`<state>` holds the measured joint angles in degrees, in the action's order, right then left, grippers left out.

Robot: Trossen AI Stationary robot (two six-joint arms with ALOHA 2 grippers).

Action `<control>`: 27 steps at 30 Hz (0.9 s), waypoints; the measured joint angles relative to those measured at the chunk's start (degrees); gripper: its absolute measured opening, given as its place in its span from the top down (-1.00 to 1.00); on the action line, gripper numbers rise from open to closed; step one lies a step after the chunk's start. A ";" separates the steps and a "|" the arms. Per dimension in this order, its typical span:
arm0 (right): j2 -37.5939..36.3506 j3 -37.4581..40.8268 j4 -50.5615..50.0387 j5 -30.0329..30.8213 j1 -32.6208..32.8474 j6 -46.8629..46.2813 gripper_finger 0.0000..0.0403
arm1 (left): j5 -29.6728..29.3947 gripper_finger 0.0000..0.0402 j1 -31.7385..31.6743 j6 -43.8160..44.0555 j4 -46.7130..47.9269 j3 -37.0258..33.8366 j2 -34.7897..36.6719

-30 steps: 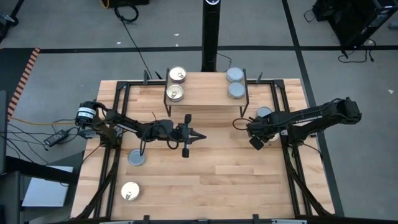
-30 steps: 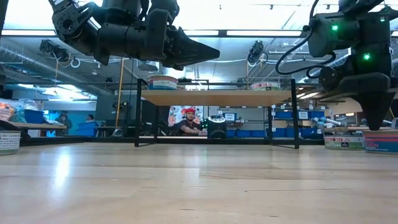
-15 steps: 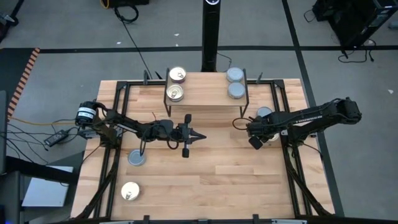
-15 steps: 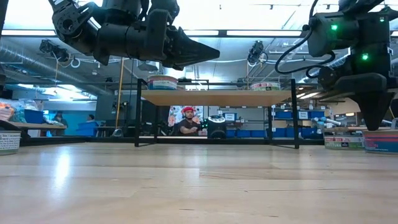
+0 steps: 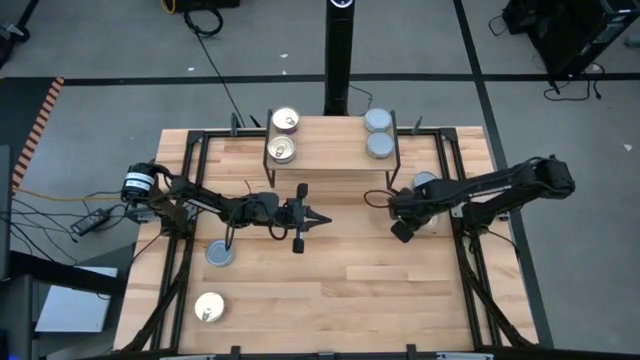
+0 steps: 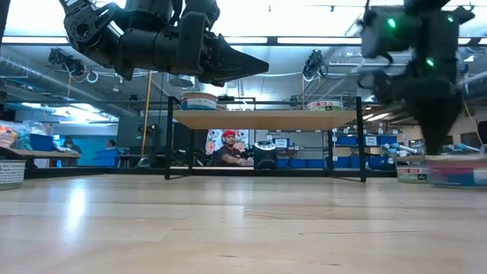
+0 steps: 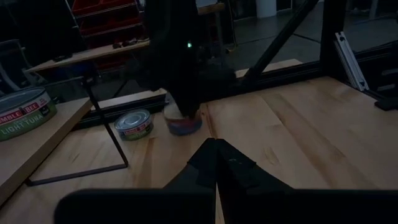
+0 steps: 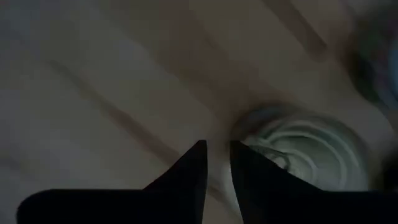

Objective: Stack canned seafood by type on shelf
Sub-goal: Put the top blue tuna can on the shelf

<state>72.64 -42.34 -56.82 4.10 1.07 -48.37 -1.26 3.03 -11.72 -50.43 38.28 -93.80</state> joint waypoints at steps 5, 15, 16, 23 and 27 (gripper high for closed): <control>0.11 -3.77 3.05 -0.99 0.27 2.74 0.59 | -0.13 0.97 0.00 0.01 0.10 0.00 0.00; 0.31 -5.41 -7.82 0.58 6.25 3.57 0.53 | -0.17 0.97 0.00 0.12 1.30 0.00 0.00; 0.50 -4.62 -7.93 0.59 6.65 3.57 0.52 | -0.17 0.97 0.00 0.28 1.30 0.00 0.00; 2.88 -0.88 -6.91 0.83 8.75 3.53 0.55 | -0.17 0.97 0.00 0.41 1.11 0.00 0.00; 4.17 -0.11 -5.78 0.83 9.48 5.00 0.59 | -0.17 0.97 0.00 0.41 1.04 0.00 0.00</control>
<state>76.81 -42.46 -62.59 4.93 10.55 -43.37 -1.43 3.03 -11.31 -49.39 38.28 -93.80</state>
